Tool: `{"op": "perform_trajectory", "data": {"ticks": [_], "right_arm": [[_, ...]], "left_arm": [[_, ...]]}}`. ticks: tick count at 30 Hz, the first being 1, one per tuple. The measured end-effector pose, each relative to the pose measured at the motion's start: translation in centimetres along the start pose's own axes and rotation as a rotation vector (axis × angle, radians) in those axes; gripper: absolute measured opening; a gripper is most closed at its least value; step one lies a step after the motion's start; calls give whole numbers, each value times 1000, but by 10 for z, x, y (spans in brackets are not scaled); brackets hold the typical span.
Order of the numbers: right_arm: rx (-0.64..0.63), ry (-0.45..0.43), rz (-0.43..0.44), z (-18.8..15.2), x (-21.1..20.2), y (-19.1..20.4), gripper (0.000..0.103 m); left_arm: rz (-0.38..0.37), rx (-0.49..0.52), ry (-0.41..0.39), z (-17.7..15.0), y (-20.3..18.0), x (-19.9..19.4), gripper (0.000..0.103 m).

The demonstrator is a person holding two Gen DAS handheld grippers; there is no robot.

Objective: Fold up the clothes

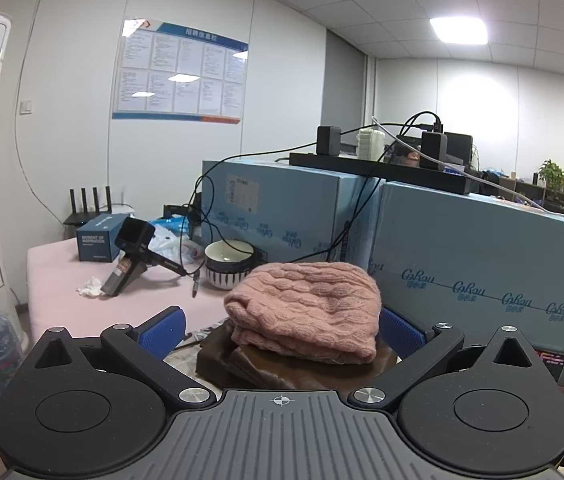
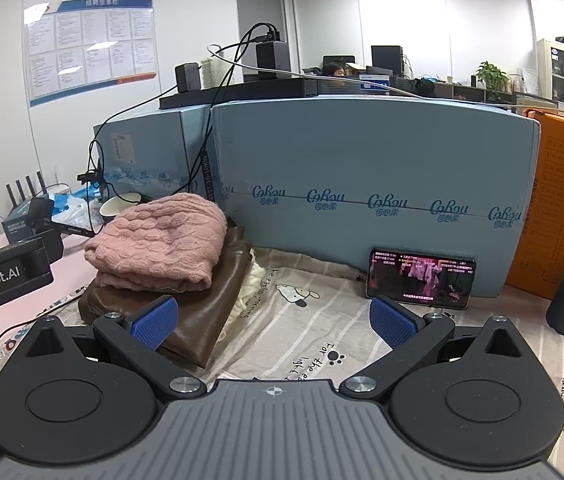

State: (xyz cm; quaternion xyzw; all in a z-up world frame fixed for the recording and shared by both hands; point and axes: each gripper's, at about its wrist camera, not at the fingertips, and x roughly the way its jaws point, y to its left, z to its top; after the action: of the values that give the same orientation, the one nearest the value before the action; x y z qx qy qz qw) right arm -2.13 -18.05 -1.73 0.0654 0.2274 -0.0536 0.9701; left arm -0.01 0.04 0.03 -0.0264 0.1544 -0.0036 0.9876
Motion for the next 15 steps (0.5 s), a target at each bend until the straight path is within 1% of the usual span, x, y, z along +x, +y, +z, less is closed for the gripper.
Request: {"op": "perform_trajectory", "data": {"ticks": [3, 5, 9, 15], "right_arm": [[4, 0, -1, 1, -2, -1, 103], [6, 0, -2, 1, -3, -1, 103], [10, 3, -7, -1, -5, -3, 103], [17, 4, -20, -2, -2, -6, 103]], "left_arm": [[-1, 1, 2, 2, 5, -2, 103], [-1, -6, -12, 2, 8, -5, 103], [-5, 0, -4, 0, -9, -1, 103], [-15, 2, 1, -3, -13, 2, 103]]}}
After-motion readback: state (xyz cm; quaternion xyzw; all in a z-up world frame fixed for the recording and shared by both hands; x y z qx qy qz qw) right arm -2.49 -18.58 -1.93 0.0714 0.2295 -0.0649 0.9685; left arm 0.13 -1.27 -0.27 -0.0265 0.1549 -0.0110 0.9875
